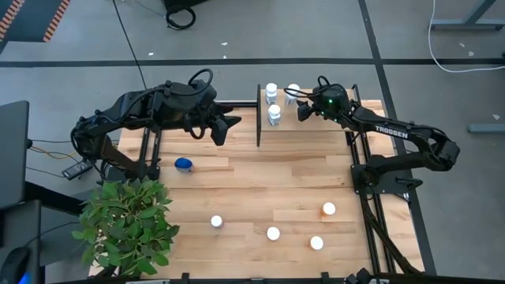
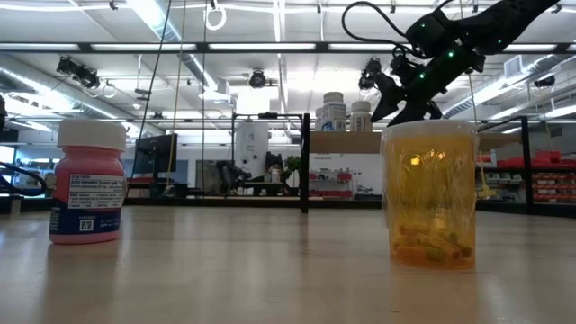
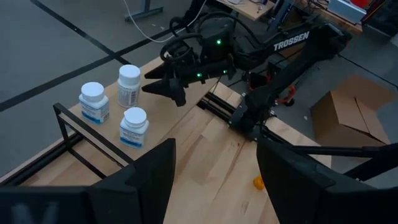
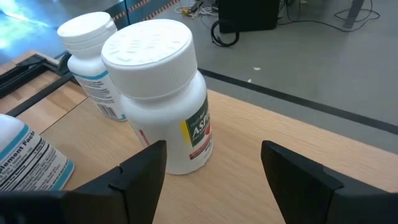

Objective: Pick and place medicine bottles onto shelf by color
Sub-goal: Put the white green medicine bottle on the shelf

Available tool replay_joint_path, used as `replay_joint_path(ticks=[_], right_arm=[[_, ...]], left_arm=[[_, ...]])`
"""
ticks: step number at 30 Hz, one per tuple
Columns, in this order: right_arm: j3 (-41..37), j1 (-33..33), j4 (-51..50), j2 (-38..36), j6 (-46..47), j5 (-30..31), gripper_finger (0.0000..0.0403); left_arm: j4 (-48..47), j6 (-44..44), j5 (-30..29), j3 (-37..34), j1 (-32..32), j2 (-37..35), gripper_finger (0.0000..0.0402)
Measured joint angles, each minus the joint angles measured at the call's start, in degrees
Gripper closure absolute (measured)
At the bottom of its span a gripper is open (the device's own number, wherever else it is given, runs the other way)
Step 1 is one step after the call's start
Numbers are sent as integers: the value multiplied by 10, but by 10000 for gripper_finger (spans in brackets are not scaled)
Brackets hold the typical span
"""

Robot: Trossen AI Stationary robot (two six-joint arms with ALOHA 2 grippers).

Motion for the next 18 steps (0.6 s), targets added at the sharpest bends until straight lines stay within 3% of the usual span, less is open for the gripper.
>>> replay_joint_path(ticks=[18], right_arm=[[0, 0, 33, 0, -2, -13, 134]], left_arm=[[0, 0, 0, 0, -3, 0, 171]])
